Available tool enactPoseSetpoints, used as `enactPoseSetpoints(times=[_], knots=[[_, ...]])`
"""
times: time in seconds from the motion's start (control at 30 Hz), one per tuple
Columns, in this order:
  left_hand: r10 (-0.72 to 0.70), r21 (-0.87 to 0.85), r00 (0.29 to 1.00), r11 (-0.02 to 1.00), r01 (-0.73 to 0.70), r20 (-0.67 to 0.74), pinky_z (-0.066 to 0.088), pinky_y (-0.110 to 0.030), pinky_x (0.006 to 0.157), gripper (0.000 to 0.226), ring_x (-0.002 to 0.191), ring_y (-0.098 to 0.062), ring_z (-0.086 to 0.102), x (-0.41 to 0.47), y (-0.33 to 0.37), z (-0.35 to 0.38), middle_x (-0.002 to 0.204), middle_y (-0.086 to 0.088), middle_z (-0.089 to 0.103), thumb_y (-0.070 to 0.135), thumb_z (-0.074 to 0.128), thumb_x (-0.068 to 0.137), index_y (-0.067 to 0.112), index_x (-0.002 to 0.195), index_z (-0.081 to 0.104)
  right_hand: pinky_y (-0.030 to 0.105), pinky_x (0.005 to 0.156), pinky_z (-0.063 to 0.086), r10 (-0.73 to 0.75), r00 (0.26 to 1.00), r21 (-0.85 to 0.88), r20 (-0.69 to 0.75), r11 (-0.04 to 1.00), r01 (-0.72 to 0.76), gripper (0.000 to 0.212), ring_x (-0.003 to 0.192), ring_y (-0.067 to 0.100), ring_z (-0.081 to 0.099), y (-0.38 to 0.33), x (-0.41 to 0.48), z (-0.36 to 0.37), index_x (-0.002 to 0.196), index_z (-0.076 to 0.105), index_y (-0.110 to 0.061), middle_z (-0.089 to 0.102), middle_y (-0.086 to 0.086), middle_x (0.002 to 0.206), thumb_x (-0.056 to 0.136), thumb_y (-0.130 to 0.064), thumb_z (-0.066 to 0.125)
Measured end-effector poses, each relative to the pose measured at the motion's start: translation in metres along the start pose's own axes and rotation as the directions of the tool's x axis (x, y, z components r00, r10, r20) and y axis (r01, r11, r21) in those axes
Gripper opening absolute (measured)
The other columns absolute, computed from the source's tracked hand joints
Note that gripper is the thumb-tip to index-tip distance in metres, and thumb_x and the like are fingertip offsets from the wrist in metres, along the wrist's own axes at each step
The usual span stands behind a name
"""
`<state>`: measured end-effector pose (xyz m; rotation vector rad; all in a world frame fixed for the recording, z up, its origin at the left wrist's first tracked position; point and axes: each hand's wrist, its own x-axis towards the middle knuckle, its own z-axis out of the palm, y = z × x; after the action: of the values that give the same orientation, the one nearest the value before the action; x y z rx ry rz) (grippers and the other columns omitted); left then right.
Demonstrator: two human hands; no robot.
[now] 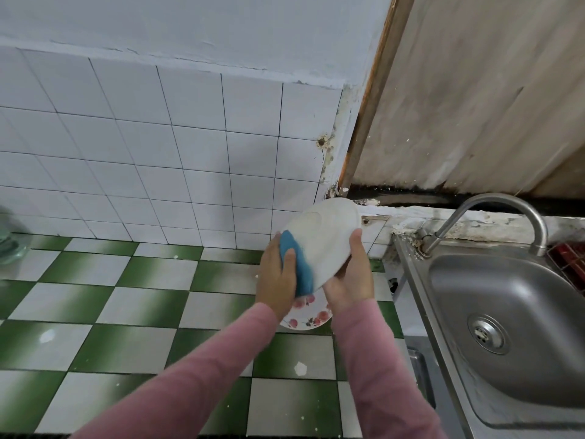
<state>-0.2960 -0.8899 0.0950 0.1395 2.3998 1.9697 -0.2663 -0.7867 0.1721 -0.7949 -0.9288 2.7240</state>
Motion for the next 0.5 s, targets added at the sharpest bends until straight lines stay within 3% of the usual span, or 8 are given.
enactPoseSetpoints(times=[0.07, 0.13, 0.17, 0.27, 0.33, 0.4, 0.5], knots=[[0.304, 0.205, 0.949, 0.926, -0.316, 0.09, 0.026, -0.041, 0.119, 0.066, 0.141, -0.016, 0.032, -0.011, -0.001, -0.004, 0.154, 0.0, 0.034, 0.055, 0.035, 0.095, 0.024, 0.153, 0.025, 0.048, 0.081, 0.056, 0.027, 0.999, 0.014, -0.023, 1.0, -0.027, 0.048, 0.097, 0.033, 0.07, -0.007, 0.003, 0.002, 0.123, 0.062, -0.009, 0.075, 0.016, 0.103, 0.1, -0.049, 0.05], [0.549, 0.363, 0.809, 0.725, -0.585, 0.21, 0.024, -0.04, 0.119, 0.075, 0.141, -0.018, 0.033, -0.014, -0.002, -0.008, 0.154, -0.002, 0.036, 0.056, 0.049, 0.09, 0.02, 0.152, 0.027, 0.051, 0.094, 0.053, 0.062, 0.996, 0.015, -0.057, 0.998, -0.061, 0.056, 0.112, 0.038, 0.065, -0.012, 0.01, 0.002, 0.133, 0.057, -0.005, 0.068, 0.022, 0.12, 0.098, -0.049, 0.054], [0.612, 0.401, 0.754, 0.645, -0.651, 0.239, 0.025, -0.04, 0.118, 0.081, 0.14, -0.02, 0.035, -0.012, 0.0, -0.011, 0.153, -0.004, 0.038, 0.057, 0.056, 0.086, 0.017, 0.151, 0.028, 0.052, 0.097, 0.051, 0.083, 0.994, 0.017, -0.064, 0.996, -0.082, 0.058, 0.116, 0.04, 0.063, -0.013, 0.015, 0.003, 0.135, 0.055, -0.003, 0.066, 0.024, 0.125, 0.098, -0.047, 0.055], [0.692, 0.427, 0.678, 0.551, -0.717, 0.246, 0.039, -0.046, 0.111, 0.076, 0.136, -0.023, 0.042, 0.003, -0.001, -0.017, 0.149, -0.007, 0.045, 0.041, 0.063, 0.084, 0.012, 0.148, 0.034, 0.055, 0.102, 0.048, 0.141, 0.989, 0.05, -0.046, 0.989, -0.139, 0.055, 0.118, 0.042, 0.06, -0.02, 0.024, 0.008, 0.136, 0.053, 0.0, 0.063, 0.026, 0.127, 0.099, -0.04, 0.058], [0.703, 0.418, 0.669, 0.547, -0.725, 0.24, 0.044, -0.05, 0.107, 0.066, 0.135, -0.025, 0.045, 0.011, -0.001, -0.021, 0.148, -0.007, 0.047, 0.029, 0.061, 0.086, 0.01, 0.146, 0.039, 0.054, 0.094, 0.052, 0.126, 0.99, 0.033, -0.062, 0.992, -0.125, 0.047, 0.11, 0.039, 0.064, -0.023, 0.024, 0.015, 0.133, 0.056, -0.002, 0.067, 0.022, 0.118, 0.099, -0.035, 0.059], [0.692, 0.389, 0.693, 0.592, -0.706, 0.204, 0.048, -0.049, 0.103, 0.062, 0.13, -0.025, 0.051, 0.015, 0.002, -0.025, 0.144, -0.008, 0.051, 0.018, 0.062, 0.086, 0.01, 0.144, 0.043, 0.052, 0.089, 0.055, 0.05, 0.998, -0.036, -0.048, 0.998, -0.052, 0.04, 0.104, 0.032, 0.065, -0.025, 0.024, 0.021, 0.13, 0.059, -0.006, 0.068, 0.014, 0.11, 0.1, -0.032, 0.059], [0.608, 0.28, 0.791, 0.75, -0.599, 0.063, 0.058, -0.033, 0.085, 0.056, 0.1, -0.021, 0.064, 0.018, 0.013, -0.028, 0.125, -0.006, 0.062, 0.02, 0.065, 0.088, 0.016, 0.141, 0.047, 0.046, 0.091, 0.055, -0.021, 1.0, -0.303, 0.013, 0.953, 0.023, 0.035, 0.106, 0.022, 0.064, -0.025, 0.025, 0.021, 0.125, 0.064, -0.017, 0.067, 0.002, 0.115, 0.099, -0.04, 0.059]])
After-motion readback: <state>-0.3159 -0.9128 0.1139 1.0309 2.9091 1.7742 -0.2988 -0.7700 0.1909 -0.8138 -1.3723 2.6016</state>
